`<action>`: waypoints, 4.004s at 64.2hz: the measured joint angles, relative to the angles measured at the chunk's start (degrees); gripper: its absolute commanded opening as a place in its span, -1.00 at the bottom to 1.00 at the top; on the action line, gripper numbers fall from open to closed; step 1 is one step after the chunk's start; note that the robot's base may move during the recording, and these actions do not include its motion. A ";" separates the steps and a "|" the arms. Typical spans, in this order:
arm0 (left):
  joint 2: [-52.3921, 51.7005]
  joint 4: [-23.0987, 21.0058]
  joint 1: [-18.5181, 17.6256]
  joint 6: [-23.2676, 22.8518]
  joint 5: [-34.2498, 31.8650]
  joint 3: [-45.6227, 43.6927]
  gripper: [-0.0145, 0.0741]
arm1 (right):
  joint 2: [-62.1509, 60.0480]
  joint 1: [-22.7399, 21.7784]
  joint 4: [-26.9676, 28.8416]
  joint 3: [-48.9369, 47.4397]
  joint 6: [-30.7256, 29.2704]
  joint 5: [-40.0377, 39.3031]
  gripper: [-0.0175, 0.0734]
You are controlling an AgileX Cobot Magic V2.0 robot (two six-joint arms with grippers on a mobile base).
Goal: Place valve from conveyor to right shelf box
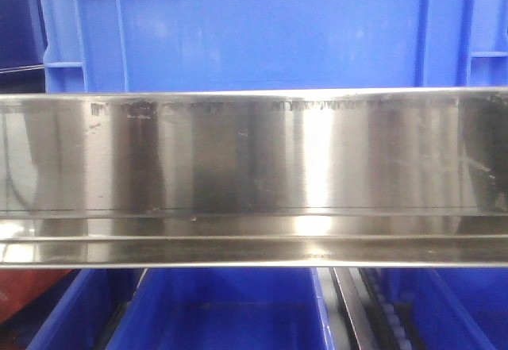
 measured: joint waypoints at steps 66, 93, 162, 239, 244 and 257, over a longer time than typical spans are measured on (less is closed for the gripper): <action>15.51 -4.87 -16.12 3.67 -8.58 -13.67 -0.92 | 9.45 8.98 3.42 -12.81 0.00 -5.68 -0.95; 38.67 0.04 -33.72 4.02 -7.16 -24.53 -0.92 | 26.35 20.87 4.52 -19.37 -0.10 -7.31 -0.95; 46.61 -1.91 -31.23 3.58 -2.49 -24.98 0.32 | 37.71 20.97 7.25 -19.85 -0.10 -3.62 0.33; -18.00 15.00 -31.14 -15.00 -19.20 29.70 -0.92 | -25.64 20.97 1.73 35.17 -0.10 -20.31 -0.96; -24.77 15.00 -31.14 -15.12 -20.57 35.91 -0.92 | -30.17 20.97 1.73 40.18 -0.10 -20.54 -0.97; -39.04 15.00 -31.14 -15.12 -23.52 49.02 -0.92 | -41.80 20.97 0.51 51.93 -0.10 -20.66 -0.97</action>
